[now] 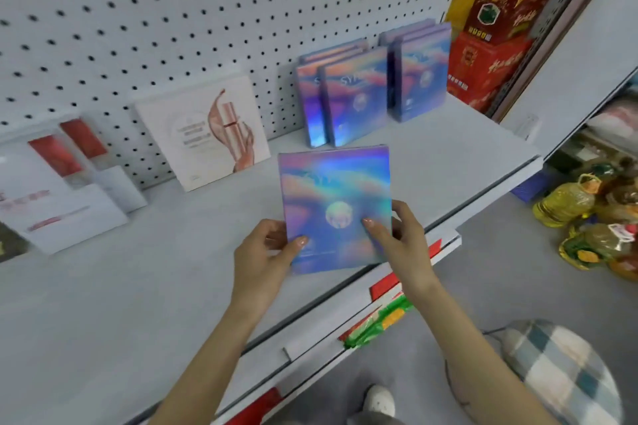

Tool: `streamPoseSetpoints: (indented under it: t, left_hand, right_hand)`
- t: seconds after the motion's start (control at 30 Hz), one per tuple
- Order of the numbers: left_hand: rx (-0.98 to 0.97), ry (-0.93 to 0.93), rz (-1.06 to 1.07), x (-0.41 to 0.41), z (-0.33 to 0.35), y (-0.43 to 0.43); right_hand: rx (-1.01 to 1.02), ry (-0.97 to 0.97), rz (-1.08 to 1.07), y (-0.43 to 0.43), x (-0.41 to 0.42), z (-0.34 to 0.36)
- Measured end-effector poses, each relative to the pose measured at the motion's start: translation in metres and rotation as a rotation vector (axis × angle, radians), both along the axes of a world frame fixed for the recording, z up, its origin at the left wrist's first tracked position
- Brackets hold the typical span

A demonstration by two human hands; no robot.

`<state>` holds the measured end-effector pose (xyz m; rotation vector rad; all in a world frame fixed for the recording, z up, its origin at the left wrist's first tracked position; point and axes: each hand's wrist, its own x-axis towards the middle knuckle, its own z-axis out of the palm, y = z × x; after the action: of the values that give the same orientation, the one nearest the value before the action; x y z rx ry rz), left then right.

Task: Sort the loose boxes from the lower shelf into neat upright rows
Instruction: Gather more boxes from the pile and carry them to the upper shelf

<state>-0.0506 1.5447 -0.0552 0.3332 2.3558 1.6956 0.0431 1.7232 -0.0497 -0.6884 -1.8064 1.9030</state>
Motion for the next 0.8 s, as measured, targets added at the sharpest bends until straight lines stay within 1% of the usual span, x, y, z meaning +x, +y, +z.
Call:
streamPoseSetpoints:
  t: [0.1, 0.23, 0.4, 0.57, 0.7, 0.8]
  left_hand:
    - [0.004, 0.036, 0.001, 0.023, 0.006, 0.065]
    - [-0.001, 0.030, 0.010, 0.037, 0.010, 0.125]
    - [-0.006, 0.061, -0.016, 0.032, 0.013, 0.186]
    - [0.044, 0.047, 0.051, 0.017, 0.004, 0.253]
    - [0.122, 0.012, 0.113, -0.004, -0.014, 0.318]
    - [0.141, 0.046, 0.122, -0.024, -0.017, 0.364]
  right_hand:
    - [0.034, -0.010, -0.018, 0.063, 0.021, 0.004]
    - [0.066, -0.027, -0.006, 0.127, 0.032, 0.007]
    - [0.035, -0.009, -0.015, 0.189, 0.028, 0.003]
    - [0.001, 0.012, -0.052, 0.250, 0.015, -0.004]
    - [0.130, -0.044, -0.030, 0.316, -0.014, -0.002]
    - [0.229, -0.099, -0.001, 0.367, -0.040, 0.008]
